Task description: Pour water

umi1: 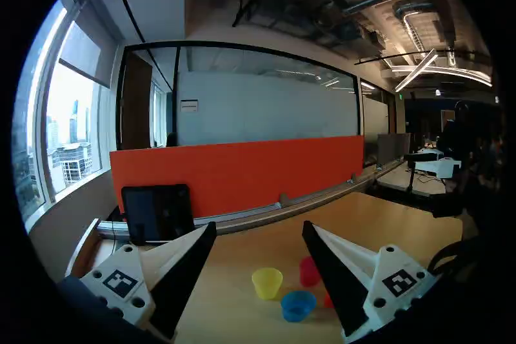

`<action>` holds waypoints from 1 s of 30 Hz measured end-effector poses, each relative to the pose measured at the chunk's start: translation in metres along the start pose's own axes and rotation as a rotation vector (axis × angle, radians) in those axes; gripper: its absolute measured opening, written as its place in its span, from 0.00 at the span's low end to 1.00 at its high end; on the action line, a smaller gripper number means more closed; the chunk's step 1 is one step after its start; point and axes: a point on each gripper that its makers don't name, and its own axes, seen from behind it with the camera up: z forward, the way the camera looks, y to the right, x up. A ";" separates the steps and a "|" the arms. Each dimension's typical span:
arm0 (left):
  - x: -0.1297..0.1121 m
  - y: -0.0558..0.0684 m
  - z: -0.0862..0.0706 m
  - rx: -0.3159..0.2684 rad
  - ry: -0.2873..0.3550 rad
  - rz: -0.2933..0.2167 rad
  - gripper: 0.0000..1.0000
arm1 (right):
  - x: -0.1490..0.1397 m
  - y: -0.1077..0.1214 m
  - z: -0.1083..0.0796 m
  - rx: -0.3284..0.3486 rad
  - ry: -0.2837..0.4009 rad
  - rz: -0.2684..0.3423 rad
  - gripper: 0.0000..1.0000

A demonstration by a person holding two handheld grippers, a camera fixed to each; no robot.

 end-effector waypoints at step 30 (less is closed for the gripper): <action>-0.059 0.029 0.014 -0.116 -0.138 0.045 1.00 | -0.040 -0.018 0.024 0.151 -0.132 -0.018 0.99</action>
